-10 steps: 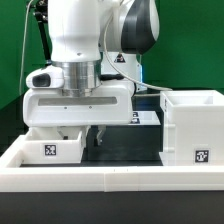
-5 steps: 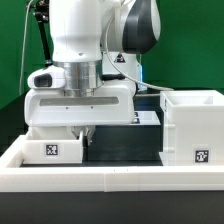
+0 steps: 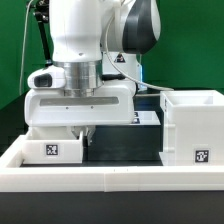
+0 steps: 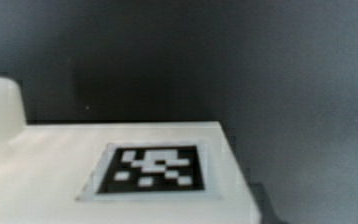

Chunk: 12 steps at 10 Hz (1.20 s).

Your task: Assemble drawer

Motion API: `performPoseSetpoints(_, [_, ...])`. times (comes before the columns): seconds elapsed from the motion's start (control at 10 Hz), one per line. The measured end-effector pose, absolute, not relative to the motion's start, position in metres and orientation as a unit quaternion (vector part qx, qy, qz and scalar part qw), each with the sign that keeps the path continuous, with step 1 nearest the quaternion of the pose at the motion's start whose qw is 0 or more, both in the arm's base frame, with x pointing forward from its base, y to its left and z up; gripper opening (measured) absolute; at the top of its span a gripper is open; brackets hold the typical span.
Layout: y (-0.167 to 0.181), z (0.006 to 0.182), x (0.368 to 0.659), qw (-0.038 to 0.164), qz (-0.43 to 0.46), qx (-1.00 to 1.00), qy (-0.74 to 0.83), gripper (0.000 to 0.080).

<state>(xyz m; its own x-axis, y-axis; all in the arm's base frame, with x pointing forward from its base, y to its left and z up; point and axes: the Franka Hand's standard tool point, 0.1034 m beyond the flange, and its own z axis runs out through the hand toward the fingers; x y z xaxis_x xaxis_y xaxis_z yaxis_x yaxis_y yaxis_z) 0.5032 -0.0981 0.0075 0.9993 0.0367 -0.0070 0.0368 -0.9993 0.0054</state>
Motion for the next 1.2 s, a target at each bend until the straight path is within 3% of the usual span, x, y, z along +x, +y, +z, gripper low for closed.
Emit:
performPoseSetpoints(0.5, [-0.064,0.045,0.516,-0.01,0.004,0.999,0.044,0.0042])
performPoseSetpoints(0.8, [-0.065,0.043,0.515,-0.009,0.003,0.996,0.084,0.0042])
performPoseSetpoints(1.2, [-0.064,0.045,0.528,0.005,-0.001,0.95,0.311,0.0042])
